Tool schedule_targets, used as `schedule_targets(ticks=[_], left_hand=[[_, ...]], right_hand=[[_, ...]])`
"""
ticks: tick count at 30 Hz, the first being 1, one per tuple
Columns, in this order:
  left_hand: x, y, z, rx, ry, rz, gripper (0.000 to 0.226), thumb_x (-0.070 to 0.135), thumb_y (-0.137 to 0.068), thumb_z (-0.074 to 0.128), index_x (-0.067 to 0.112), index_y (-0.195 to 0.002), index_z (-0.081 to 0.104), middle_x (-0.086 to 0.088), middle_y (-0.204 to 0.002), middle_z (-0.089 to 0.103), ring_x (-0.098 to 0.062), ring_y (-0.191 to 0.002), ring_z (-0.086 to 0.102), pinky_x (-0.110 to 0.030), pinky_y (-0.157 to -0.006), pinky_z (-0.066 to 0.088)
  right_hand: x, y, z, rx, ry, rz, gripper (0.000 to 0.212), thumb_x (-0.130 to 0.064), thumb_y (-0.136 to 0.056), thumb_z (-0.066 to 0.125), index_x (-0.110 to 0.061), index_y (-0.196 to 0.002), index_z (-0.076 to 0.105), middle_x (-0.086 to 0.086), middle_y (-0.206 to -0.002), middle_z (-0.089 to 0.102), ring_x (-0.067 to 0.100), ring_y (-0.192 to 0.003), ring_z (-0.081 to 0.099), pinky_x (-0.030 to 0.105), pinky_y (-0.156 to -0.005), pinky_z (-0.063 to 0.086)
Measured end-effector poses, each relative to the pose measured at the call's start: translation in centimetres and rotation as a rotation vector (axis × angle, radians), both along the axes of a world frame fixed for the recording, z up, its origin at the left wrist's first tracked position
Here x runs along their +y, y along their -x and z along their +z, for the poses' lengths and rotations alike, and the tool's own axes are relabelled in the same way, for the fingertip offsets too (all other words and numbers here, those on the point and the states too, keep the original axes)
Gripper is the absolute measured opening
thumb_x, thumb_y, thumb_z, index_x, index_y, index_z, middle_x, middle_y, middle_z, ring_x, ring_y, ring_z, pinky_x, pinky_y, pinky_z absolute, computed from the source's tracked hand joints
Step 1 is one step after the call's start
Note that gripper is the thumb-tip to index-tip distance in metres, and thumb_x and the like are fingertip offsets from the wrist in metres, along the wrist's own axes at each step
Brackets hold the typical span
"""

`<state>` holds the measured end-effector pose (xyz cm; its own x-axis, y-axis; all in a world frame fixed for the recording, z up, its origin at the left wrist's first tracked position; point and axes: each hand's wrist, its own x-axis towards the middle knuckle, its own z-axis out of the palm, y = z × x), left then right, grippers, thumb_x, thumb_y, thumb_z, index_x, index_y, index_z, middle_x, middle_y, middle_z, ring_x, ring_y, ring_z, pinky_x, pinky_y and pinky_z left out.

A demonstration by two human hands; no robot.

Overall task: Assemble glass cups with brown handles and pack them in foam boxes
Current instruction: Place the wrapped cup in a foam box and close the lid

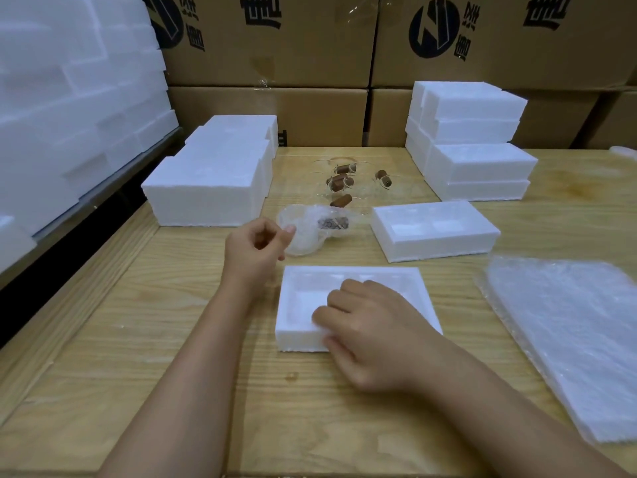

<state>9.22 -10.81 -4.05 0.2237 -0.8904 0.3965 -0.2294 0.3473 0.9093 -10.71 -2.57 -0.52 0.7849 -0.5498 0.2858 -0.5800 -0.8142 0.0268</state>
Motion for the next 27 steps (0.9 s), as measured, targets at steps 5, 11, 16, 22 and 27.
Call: schedule_targets(ticks=[5, 11, 16, 22, 27], left_hand=[[-0.1, 0.2, -0.5, -0.112, -0.082, -0.147, 0.026, 0.022, -0.074, 0.078, 0.009, -0.063, 0.058, 0.012, -0.051, 0.052, -0.004, -0.048, 0.043, -0.016, -0.049, 0.034], [-0.2, 0.5, -0.4, -0.162, -0.146, -0.144, 0.025, 0.016, -0.074, 0.083, 0.010, -0.064, 0.061, 0.002, -0.058, 0.056, -0.011, -0.055, 0.046, -0.019, -0.052, 0.037], [-0.2, 1.0, -0.5, -0.171, -0.134, -0.032, 0.034, 0.021, -0.070, 0.084, 0.013, -0.059, 0.053, 0.008, -0.053, 0.046, -0.003, -0.049, 0.038, -0.012, -0.049, 0.033], [-1.0, 0.5, 0.0, -0.019, 0.015, 0.209, 0.033, 0.012, -0.075, 0.079, 0.025, -0.088, 0.052, -0.001, -0.094, 0.054, -0.011, -0.082, 0.049, -0.024, -0.073, 0.037], [-2.1, 0.2, -0.1, 0.018, -0.225, 0.007, 0.079, 0.007, -0.078, 0.075, 0.033, -0.141, 0.035, -0.001, -0.145, 0.040, -0.018, -0.130, 0.041, -0.039, -0.106, 0.038]], right_hand=[[-1.5, 1.3, 0.8, -0.357, -0.210, -0.070, 0.041, -0.048, -0.086, 0.053, -0.014, -0.104, 0.069, 0.000, -0.097, 0.066, 0.019, -0.092, 0.057, 0.034, -0.082, 0.044], [-5.9, 6.4, 0.1, -0.577, -0.379, -0.391, 0.009, -0.032, -0.086, 0.066, -0.027, -0.094, 0.068, -0.008, -0.097, 0.063, 0.000, -0.090, 0.048, 0.010, -0.075, 0.035], [-6.9, 7.3, -1.1, -0.660, -0.521, -0.398, 0.019, -0.018, -0.087, 0.067, -0.036, -0.080, 0.066, -0.014, -0.086, 0.065, -0.007, -0.077, 0.053, 0.007, -0.063, 0.035], [-8.5, 5.7, 0.0, -0.792, -0.253, -0.451, 0.010, -0.022, -0.091, 0.060, -0.031, -0.088, 0.064, -0.020, -0.090, 0.061, -0.002, -0.082, 0.051, 0.008, -0.068, 0.035], [-12.4, 0.9, 1.1, -0.298, -0.319, -0.368, 0.050, -0.018, -0.090, 0.060, -0.021, -0.138, 0.046, -0.004, -0.138, 0.050, 0.016, -0.128, 0.039, 0.024, -0.103, 0.031]])
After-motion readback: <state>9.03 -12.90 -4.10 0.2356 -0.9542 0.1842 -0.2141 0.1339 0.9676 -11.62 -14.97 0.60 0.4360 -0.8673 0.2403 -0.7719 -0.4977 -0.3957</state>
